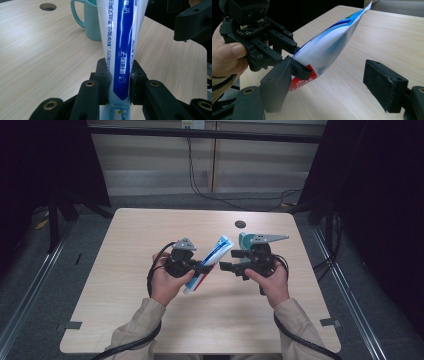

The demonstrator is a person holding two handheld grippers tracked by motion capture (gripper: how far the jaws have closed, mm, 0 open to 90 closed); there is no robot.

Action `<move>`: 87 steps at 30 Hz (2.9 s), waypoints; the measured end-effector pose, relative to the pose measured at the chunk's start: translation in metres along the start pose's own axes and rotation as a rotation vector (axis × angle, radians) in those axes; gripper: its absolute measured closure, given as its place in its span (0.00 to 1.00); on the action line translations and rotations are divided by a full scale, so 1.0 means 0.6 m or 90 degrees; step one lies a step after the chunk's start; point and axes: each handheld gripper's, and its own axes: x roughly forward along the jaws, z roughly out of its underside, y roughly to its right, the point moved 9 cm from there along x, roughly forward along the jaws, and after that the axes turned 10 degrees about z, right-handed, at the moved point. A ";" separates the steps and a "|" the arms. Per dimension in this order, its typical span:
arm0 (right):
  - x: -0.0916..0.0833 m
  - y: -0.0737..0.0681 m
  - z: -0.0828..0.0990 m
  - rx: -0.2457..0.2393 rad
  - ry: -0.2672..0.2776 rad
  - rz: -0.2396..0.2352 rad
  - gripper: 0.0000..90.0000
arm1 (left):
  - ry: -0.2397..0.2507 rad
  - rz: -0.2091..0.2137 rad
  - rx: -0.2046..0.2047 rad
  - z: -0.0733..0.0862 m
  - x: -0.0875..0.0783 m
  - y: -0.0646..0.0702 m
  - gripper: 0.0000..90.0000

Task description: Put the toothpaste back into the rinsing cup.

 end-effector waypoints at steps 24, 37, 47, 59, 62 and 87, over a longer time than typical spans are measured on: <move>0.003 0.004 -0.025 0.024 0.040 0.014 0.37 | 0.016 0.018 0.014 -0.019 0.010 0.022 0.82; 0.016 -0.004 -0.032 0.044 0.047 0.000 0.43 | 0.030 0.030 0.003 -0.022 0.020 0.030 0.82; 0.013 0.002 -0.037 0.118 0.058 -0.022 0.65 | 0.047 0.016 0.005 -0.022 0.029 0.032 0.81; 0.004 -0.004 -0.043 0.110 0.072 -0.023 0.81 | 0.037 -0.003 0.035 -0.029 0.039 0.038 0.71; 0.001 -0.008 -0.047 0.094 0.067 -0.021 0.82 | 0.036 0.013 0.040 -0.030 0.038 0.039 0.67; -0.047 0.032 -0.066 0.040 0.088 0.041 0.83 | -0.050 -0.010 0.011 0.085 0.015 -0.020 0.20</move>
